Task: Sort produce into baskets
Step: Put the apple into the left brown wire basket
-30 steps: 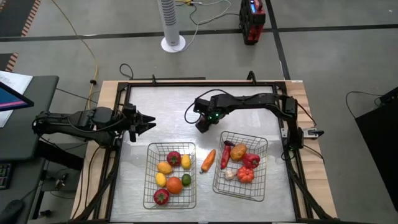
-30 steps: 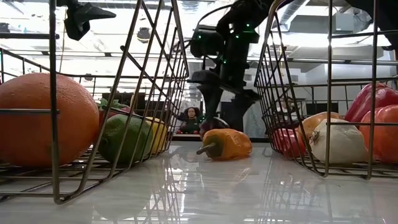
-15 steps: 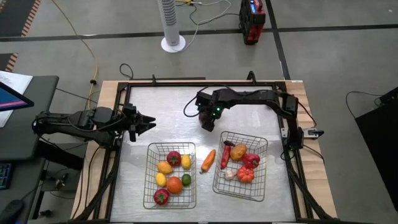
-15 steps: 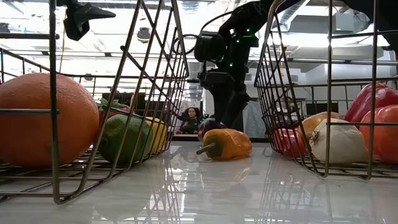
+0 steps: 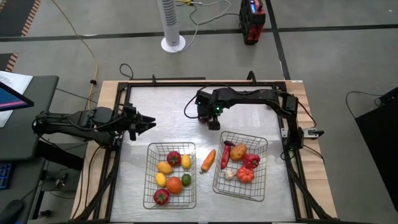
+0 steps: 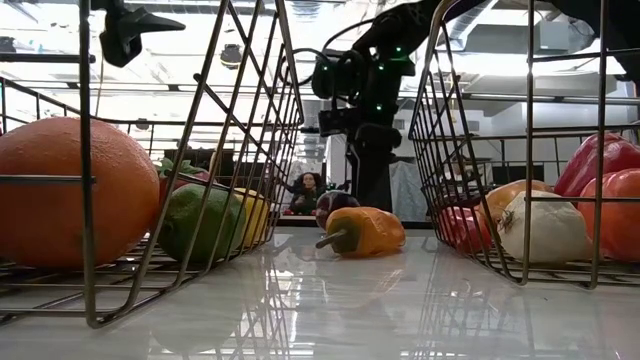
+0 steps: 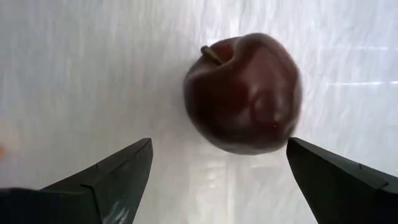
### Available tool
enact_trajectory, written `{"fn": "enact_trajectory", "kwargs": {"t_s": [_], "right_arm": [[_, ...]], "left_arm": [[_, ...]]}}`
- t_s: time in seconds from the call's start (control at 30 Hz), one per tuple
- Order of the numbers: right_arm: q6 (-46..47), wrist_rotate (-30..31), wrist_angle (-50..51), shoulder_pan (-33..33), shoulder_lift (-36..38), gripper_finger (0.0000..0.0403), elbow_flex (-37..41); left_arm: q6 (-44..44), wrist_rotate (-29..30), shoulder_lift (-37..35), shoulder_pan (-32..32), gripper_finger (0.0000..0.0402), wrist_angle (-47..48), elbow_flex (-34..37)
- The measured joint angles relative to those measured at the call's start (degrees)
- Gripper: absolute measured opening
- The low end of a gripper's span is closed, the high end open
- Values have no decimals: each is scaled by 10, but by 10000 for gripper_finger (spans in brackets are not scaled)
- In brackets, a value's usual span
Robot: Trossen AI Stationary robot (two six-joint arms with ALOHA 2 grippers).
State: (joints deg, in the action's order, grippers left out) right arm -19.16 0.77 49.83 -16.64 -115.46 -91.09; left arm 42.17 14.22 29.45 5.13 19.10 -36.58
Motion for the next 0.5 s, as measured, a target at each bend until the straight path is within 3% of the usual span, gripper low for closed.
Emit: {"fn": "enact_trajectory", "kwargs": {"t_s": [0.23,0.4,0.5], "right_arm": [[-62,5,-42,1,0,397,-22],[-67,-90,-33,-6,-1,397,-24],[-80,-93,-44,-7,-8,397,-18]], "left_arm": [[18,4,0,0,183,19,0],[31,6,0,0,183,25,0],[31,7,0,0,183,26,0]]}}
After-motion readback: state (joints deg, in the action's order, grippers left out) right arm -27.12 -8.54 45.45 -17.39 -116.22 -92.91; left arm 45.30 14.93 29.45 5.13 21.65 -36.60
